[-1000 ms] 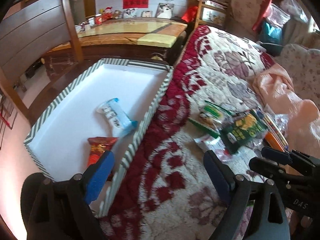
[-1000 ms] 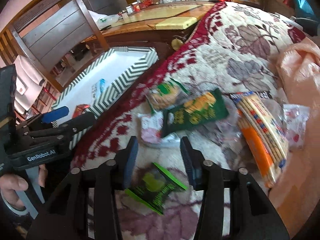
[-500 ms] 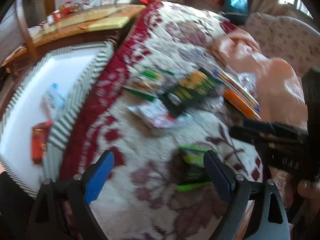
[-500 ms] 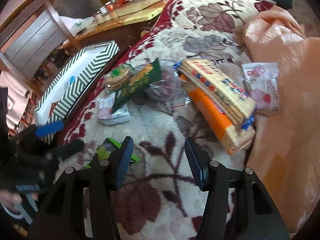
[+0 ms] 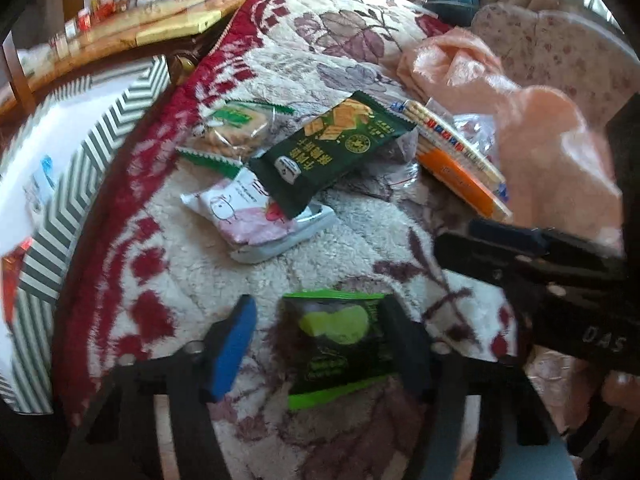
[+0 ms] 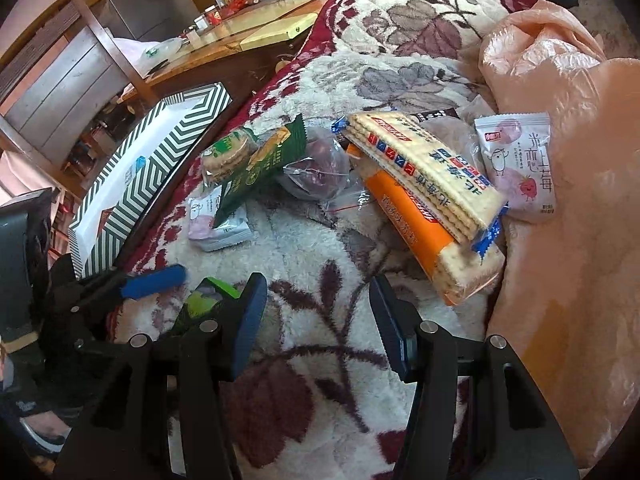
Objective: Organize snacks
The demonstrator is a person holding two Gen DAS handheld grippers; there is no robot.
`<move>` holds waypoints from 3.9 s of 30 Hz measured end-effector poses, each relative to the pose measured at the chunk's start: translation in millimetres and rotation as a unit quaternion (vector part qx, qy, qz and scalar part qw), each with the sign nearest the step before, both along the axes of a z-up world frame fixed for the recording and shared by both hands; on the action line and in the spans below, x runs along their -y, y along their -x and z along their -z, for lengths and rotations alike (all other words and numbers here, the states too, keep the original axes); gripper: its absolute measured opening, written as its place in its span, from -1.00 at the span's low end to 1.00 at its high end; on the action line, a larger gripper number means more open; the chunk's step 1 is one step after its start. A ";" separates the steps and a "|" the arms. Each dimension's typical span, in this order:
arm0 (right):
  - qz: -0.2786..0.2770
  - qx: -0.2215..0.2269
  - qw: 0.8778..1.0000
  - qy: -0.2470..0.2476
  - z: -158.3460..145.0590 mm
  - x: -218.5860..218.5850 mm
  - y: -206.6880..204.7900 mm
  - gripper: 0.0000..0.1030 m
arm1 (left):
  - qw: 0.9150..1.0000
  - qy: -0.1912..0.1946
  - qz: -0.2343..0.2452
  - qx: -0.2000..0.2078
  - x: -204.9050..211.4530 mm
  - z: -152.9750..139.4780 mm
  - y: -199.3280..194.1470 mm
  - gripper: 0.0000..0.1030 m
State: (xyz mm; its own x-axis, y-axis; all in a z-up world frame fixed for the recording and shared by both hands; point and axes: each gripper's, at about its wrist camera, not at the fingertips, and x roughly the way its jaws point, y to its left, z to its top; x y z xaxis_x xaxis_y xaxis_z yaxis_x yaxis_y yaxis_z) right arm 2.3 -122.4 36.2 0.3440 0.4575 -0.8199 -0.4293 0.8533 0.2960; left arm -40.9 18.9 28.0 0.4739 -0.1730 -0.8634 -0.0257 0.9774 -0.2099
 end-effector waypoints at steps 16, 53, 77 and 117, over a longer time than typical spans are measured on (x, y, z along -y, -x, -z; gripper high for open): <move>0.035 0.019 0.999 -0.003 -13.1 20.1 -17.1 0.04 | 1.000 -0.002 0.017 0.022 -9.1 -14.8 14.3 -0.32; -0.089 -0.057 0.994 0.028 -1.5 18.8 -100.2 0.51 | 1.000 0.002 0.014 0.014 -12.4 -7.3 10.5 -0.25; -0.009 0.034 0.999 0.002 -27.4 29.5 -43.2 0.06 | 1.000 0.013 0.005 0.027 -21.7 -19.5 16.8 -0.32; -0.033 -0.005 0.994 0.105 26.0 -74.5 5.4 0.36 | 0.997 0.001 -0.058 0.052 -65.0 -33.9 26.1 -0.31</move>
State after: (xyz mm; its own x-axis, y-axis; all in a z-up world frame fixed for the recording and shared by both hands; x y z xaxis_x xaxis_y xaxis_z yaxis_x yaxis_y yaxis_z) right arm -3.1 -47.9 10.2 0.3109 0.2967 -0.9030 -0.4846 0.8667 0.1180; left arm -67.1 84.0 61.9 0.5771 -0.1124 -0.8089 -0.1177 0.9687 -0.2185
